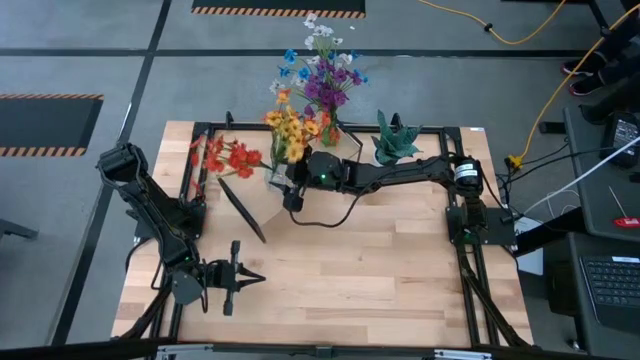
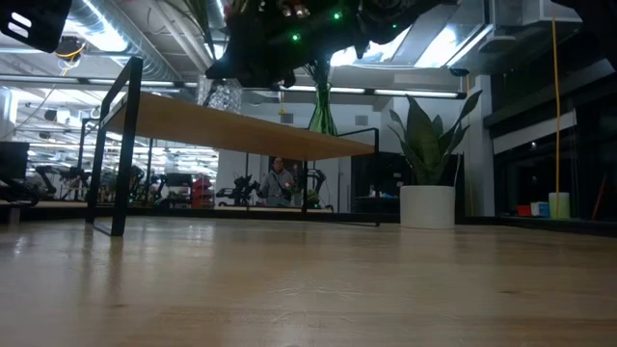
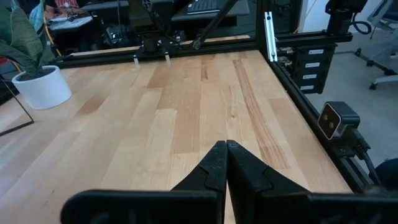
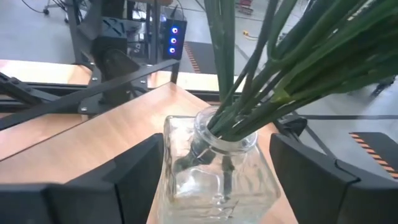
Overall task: Pick and place flowers into a vace then onto a shelf
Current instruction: Return to Home Position
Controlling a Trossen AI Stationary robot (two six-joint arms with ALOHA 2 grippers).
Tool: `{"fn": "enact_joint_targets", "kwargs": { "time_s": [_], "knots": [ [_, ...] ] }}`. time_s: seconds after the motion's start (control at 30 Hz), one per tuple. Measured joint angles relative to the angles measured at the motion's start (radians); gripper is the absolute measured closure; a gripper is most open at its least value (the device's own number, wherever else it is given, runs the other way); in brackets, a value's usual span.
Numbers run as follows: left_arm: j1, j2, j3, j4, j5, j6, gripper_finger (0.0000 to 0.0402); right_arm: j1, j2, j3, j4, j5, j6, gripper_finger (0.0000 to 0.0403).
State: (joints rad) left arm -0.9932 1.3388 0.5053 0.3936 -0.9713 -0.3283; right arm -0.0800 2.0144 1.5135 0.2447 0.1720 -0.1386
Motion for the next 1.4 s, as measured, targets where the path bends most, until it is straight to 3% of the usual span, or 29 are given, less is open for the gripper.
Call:
{"fn": "enact_joint_targets", "kwargs": {
  "time_s": [0.83, 1.27, 1.4],
  "knots": [
    [0.0, 0.0, 0.0, 0.007, 0.029, -0.029, 0.0396, 0.008, -0.021, 0.003, 0.006, 0.045, -0.023, 0.0109],
    [-0.002, 0.0, 0.0, 0.058, 0.032, -0.027, 0.0396, 0.049, -0.077, 0.002, -0.121, 0.049, 0.0, 0.011],
    [-0.007, 0.0, 0.0, 0.06, 0.03, -0.022, 0.0399, 0.065, -0.114, 0.002, -0.16, 0.108, -0.025, 0.0124]
  ]
}}
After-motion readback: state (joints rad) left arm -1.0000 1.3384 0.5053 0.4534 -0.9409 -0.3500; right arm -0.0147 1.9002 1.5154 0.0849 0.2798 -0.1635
